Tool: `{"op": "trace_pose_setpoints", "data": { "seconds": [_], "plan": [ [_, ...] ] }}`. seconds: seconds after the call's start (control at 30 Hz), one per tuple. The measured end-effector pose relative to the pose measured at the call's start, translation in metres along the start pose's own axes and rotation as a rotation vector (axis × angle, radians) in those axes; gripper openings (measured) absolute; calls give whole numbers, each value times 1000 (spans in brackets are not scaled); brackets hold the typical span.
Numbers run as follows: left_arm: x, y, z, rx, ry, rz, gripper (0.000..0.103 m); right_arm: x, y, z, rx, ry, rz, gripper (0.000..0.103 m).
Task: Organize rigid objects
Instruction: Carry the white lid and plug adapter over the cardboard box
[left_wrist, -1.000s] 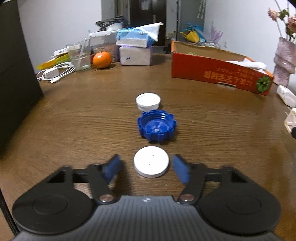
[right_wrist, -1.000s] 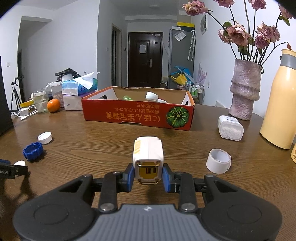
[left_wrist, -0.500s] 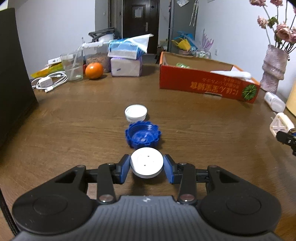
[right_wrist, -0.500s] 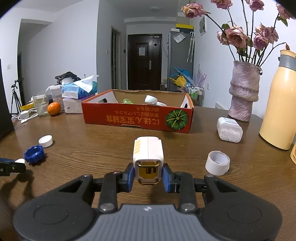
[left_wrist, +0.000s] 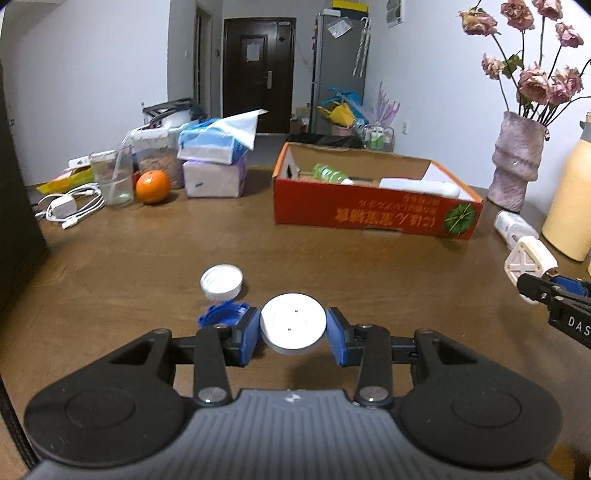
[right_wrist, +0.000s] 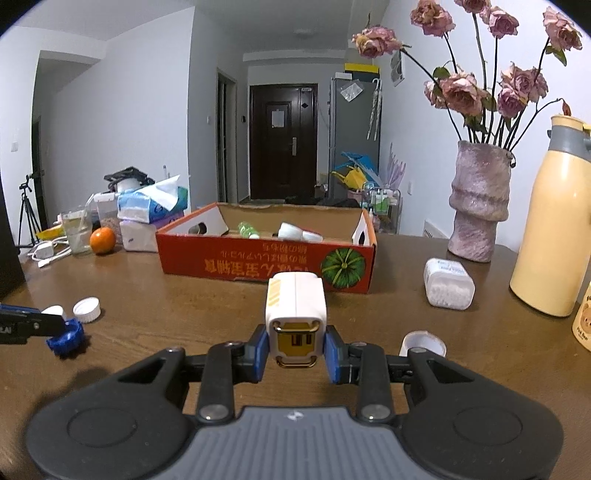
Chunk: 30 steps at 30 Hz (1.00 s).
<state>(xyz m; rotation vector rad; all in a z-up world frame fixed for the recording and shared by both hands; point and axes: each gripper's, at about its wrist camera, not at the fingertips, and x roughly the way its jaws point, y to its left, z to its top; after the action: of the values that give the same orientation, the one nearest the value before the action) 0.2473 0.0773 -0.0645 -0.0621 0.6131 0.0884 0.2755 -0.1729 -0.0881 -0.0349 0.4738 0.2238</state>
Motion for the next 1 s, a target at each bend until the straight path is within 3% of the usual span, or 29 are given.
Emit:
{"op": "trace_pose_setpoints", "data": {
  "seconds": [1.0],
  "plan": [
    [43, -58, 73, -16, -105, -55, 40, 42, -22, 53, 61, -82, -11, 30]
  ]
}}
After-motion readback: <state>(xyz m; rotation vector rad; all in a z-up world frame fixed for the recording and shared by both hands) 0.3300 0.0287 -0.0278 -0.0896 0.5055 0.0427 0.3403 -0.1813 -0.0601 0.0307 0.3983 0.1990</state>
